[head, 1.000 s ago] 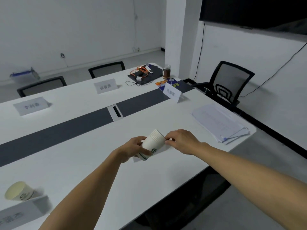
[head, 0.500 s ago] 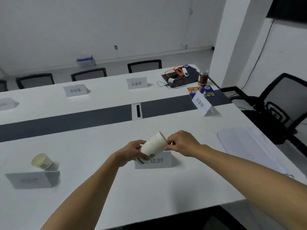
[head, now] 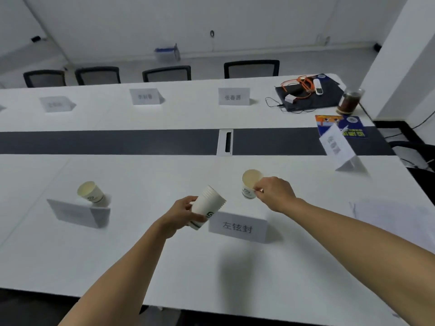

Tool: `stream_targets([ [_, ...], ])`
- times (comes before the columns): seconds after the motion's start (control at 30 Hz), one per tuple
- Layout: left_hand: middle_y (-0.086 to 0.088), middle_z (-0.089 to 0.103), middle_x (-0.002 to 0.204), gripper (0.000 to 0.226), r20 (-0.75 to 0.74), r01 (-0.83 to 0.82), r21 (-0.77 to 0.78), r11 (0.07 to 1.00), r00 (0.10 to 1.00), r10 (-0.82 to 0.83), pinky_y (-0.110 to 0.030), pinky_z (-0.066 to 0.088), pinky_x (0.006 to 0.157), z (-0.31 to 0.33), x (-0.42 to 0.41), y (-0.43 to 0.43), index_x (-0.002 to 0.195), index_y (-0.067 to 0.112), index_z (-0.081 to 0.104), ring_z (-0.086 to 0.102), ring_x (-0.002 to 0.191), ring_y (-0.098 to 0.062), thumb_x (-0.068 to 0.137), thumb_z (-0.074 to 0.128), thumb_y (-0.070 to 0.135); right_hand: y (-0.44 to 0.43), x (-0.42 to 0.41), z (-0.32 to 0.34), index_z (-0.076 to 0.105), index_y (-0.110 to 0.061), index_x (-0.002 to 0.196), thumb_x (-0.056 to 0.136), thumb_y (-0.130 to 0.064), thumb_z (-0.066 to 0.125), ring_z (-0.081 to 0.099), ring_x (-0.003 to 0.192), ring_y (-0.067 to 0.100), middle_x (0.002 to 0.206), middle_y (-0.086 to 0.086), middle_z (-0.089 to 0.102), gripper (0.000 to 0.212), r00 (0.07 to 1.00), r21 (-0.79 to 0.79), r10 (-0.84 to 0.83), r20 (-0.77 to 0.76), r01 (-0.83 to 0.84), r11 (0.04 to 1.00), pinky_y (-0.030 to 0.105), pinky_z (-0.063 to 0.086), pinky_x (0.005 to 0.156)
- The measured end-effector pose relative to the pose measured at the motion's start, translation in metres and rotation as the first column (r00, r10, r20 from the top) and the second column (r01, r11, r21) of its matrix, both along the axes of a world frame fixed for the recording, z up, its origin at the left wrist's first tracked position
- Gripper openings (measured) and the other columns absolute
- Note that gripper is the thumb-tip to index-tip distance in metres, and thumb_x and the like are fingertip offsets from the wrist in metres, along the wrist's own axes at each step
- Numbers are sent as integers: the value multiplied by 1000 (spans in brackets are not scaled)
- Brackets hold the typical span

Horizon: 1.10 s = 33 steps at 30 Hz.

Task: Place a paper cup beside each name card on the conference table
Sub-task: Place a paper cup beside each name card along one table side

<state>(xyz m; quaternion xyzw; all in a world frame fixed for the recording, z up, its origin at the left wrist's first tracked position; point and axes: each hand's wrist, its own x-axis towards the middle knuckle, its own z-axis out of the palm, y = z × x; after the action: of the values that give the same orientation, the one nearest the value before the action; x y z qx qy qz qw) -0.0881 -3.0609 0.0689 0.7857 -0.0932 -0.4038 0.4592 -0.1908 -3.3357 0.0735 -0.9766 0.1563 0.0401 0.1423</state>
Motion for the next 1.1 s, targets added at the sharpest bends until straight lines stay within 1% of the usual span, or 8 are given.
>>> stream_targets([
  [0.27, -12, 67, 114, 64, -76, -82, -6, 997, 994, 81, -29, 51, 74, -42, 35, 1, 128, 22, 56, 64, 97, -24, 72, 82, 4, 8, 37, -82, 73, -22, 96, 90, -19, 47, 63, 84, 27, 97, 4, 71, 27, 977, 12, 51, -208, -49, 999, 28, 36, 61],
  [0.37, -12, 67, 114, 64, -90, -89, -5, 996, 992, 89, -27, 50, 72, -50, 38, -1, 129, 21, 56, 64, 98, -24, 72, 81, 3, 9, 39, -97, 72, -23, 98, 88, -15, 49, 63, 87, 26, 102, 4, 71, 28, 964, 27, 46, -263, -40, 999, 29, 39, 64],
  [0.5, -13, 66, 117, 68, -80, -73, -1, 997, 994, 73, -32, 53, 78, -50, 38, -7, 131, 20, 54, 63, 106, -29, 71, 82, 5, 7, 35, -97, 65, -28, 120, 92, -20, 50, 62, 107, 26, 123, 1, 65, 33, 961, 59, 51, -271, -36, 998, 33, 47, 80],
  [0.63, -13, 65, 117, 68, -42, -12, -5, 1000, 999, 11, -35, 54, 82, -35, 33, -24, 130, 20, 54, 62, 107, -29, 70, 82, 6, -1, 18, -78, 61, -28, 126, 96, -24, 48, 59, 111, 25, 128, -1, 61, 33, 973, 64, 73, -217, -60, 996, 36, 48, 87],
  [0.73, -10, 63, 117, 63, -3, 77, -13, 997, 997, -77, -36, 55, 85, -17, 18, -53, 125, 23, 55, 61, 105, -26, 71, 82, 7, -16, -10, -58, 60, -25, 127, 97, -24, 46, 58, 113, 23, 130, -2, 58, 34, 985, 78, 28, -170, -14, 997, 35, 46, 89],
  [0.9, -10, 60, 119, 61, 58, 247, -30, 969, 968, -245, -26, 56, 71, 6, -44, -129, 128, 20, 52, 61, 101, -23, 75, 78, 4, -66, -100, -26, 61, -23, 125, 97, -25, 47, 60, 110, 23, 130, -2, 59, 31, 988, 69, -113, -104, 121, 990, 34, 46, 88],
  [1.03, -14, 63, 118, 64, 98, 302, -62, 951, 951, -295, -37, 55, 85, 15, -117, -190, 130, 18, 54, 62, 106, -30, 73, 80, 3, -112, -193, -9, 61, -23, 124, 97, -27, 48, 62, 107, 22, 132, -3, 59, 31, 978, 39, -202, -50, 204, 978, 33, 47, 87],
  [1.1, -15, 64, 116, 65, 89, 312, -85, 946, 948, -304, -39, 54, 87, 16, -162, -218, 128, 17, 56, 63, 103, -30, 70, 82, 3, -135, -244, -1, 61, -23, 126, 97, -27, 48, 61, 109, 23, 132, -2, 59, 31, 972, 30, -234, -38, 235, 972, 33, 47, 88],
])
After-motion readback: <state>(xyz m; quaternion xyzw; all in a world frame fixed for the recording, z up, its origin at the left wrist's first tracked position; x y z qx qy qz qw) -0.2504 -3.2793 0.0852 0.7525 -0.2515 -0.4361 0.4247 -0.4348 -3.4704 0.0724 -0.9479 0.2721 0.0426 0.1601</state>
